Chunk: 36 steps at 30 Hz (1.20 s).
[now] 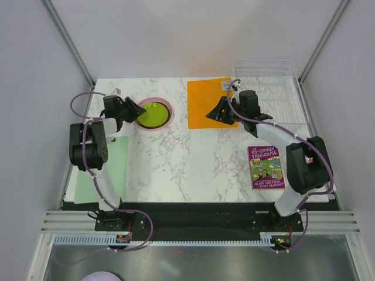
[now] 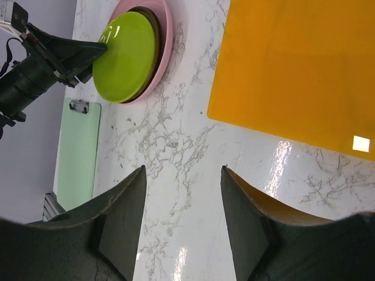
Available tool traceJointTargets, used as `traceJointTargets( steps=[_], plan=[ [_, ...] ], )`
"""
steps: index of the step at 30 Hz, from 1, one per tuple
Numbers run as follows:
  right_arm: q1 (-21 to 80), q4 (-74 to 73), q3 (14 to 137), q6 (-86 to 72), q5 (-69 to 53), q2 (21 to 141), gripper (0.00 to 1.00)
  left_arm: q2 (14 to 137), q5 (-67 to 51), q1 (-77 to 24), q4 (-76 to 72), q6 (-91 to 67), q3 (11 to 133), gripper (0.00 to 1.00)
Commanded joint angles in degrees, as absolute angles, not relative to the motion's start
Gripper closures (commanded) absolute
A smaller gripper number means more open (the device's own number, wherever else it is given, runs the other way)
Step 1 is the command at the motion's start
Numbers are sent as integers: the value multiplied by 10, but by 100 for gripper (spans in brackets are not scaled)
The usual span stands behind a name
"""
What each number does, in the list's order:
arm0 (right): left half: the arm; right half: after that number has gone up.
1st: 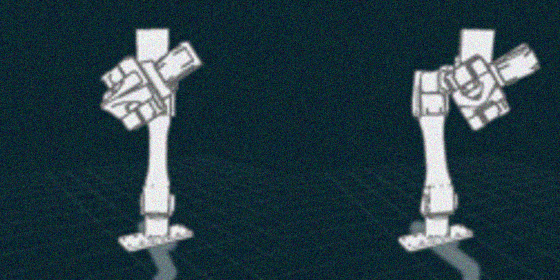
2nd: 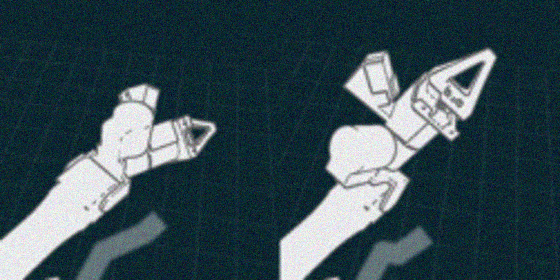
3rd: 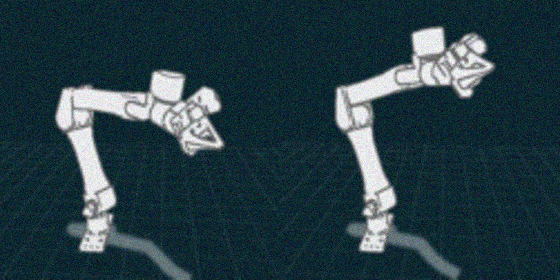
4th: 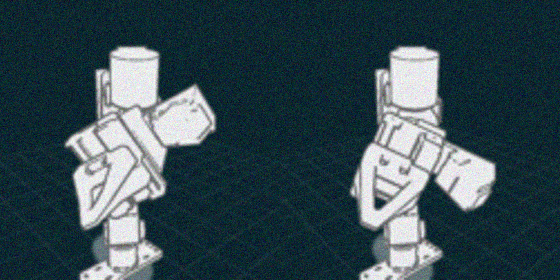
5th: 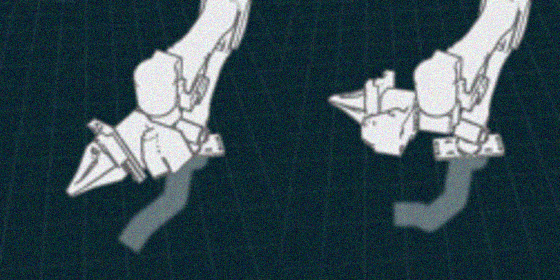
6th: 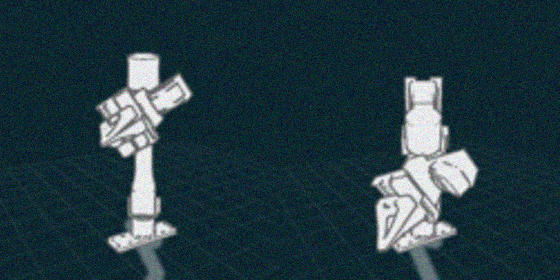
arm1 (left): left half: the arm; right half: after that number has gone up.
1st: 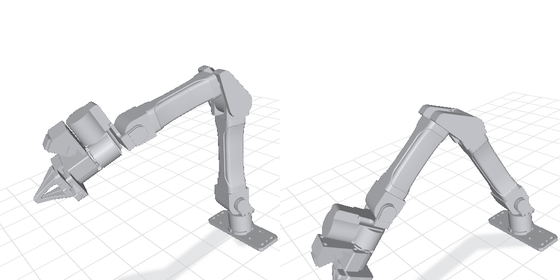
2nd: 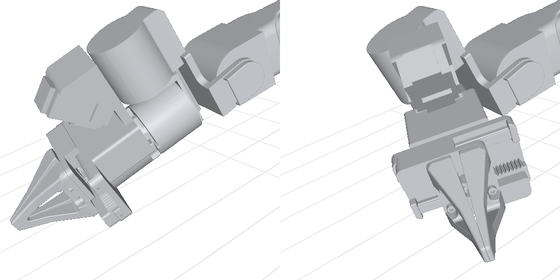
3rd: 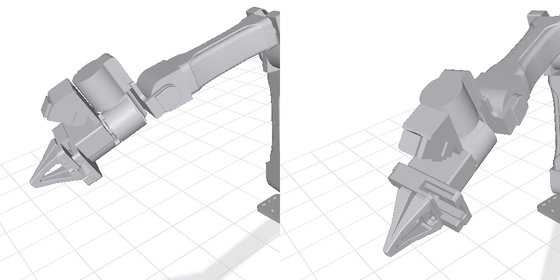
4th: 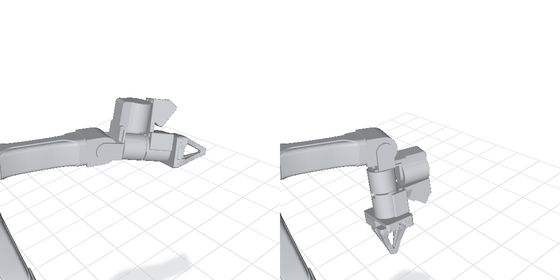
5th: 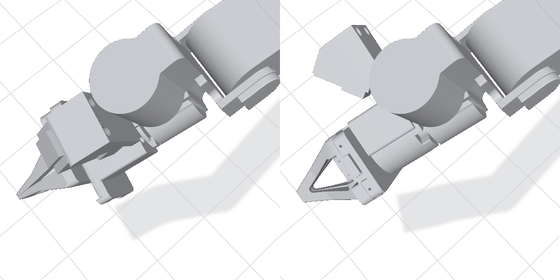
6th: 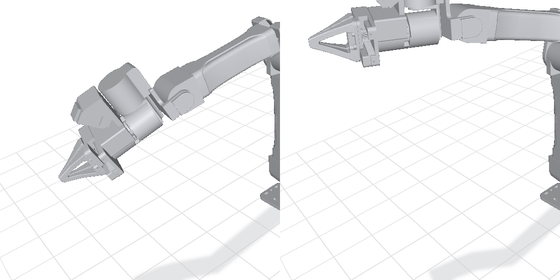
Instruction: Unload the plates from the dish rack
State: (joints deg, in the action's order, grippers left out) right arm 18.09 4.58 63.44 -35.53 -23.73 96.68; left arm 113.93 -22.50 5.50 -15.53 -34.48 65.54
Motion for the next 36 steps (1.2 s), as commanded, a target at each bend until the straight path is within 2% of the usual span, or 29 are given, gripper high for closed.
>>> traceJointTargets(
  steps=[1, 3, 11, 12, 13, 22, 28, 34, 36],
  plan=[
    [178, 46, 638, -344, -250, 955, 39, 1137, -217, 55, -165, -330, 674, 38],
    [178, 46, 635, -343, -250, 955, 39, 1130, -214, 55, -160, -323, 671, 27],
    [177, 33, 633, -326, -242, 944, 39, 1059, -221, 55, -132, -303, 655, 19],
    [178, 26, 634, -309, -234, 940, 38, 1036, -228, 55, -128, -298, 653, 15],
    [178, 8, 634, -301, -215, 933, 38, 1026, -230, 55, -123, -295, 651, 0],
    [177, -67, 637, -230, -140, 892, 36, 941, -238, 48, -68, -265, 654, 0],
    [177, -70, 628, -230, -141, 878, 36, 958, -257, 47, -36, -267, 671, 0],
    [176, -88, 622, -190, -85, 853, 35, 863, -262, 7, -3, -214, 662, 0],
    [177, -102, 626, -153, -51, 845, 33, 809, -229, -33, 37, -175, 670, 0]
  ],
)
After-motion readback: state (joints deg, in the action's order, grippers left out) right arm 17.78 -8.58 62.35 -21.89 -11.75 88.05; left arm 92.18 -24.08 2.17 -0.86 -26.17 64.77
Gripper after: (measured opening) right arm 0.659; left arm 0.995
